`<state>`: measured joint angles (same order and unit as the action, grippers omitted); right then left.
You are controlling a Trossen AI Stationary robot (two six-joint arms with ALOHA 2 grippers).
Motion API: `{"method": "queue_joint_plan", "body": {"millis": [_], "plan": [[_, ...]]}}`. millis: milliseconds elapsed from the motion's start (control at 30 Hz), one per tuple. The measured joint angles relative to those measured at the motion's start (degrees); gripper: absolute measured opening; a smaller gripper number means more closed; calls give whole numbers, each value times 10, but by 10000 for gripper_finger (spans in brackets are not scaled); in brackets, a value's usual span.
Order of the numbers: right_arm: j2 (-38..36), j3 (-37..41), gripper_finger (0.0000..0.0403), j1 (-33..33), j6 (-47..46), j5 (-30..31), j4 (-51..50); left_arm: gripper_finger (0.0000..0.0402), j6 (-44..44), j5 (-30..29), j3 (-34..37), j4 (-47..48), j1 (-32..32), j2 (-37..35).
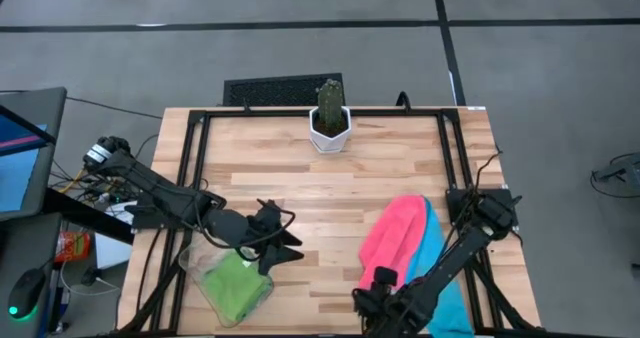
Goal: Fold microfiber towels
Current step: Fold the pink microfiber cloth
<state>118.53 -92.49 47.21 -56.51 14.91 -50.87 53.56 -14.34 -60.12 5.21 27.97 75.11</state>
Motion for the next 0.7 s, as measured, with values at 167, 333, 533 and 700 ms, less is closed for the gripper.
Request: {"method": "queue_joint_plan", "body": {"millis": [167,333,533,700], "plan": [[-50,81,226,9,-41,34,14,220,-4,-27,3,1,0,0],[-94,155,226,12,-31,32,60,220,-4,-42,3,-21,-2,23],[-90,187,226,13,-4,32,100,220,7,-13,3,-71,-9,85],[-62,188,226,-1,-5,34,104,220,21,-12,3,-104,-12,116]]}}
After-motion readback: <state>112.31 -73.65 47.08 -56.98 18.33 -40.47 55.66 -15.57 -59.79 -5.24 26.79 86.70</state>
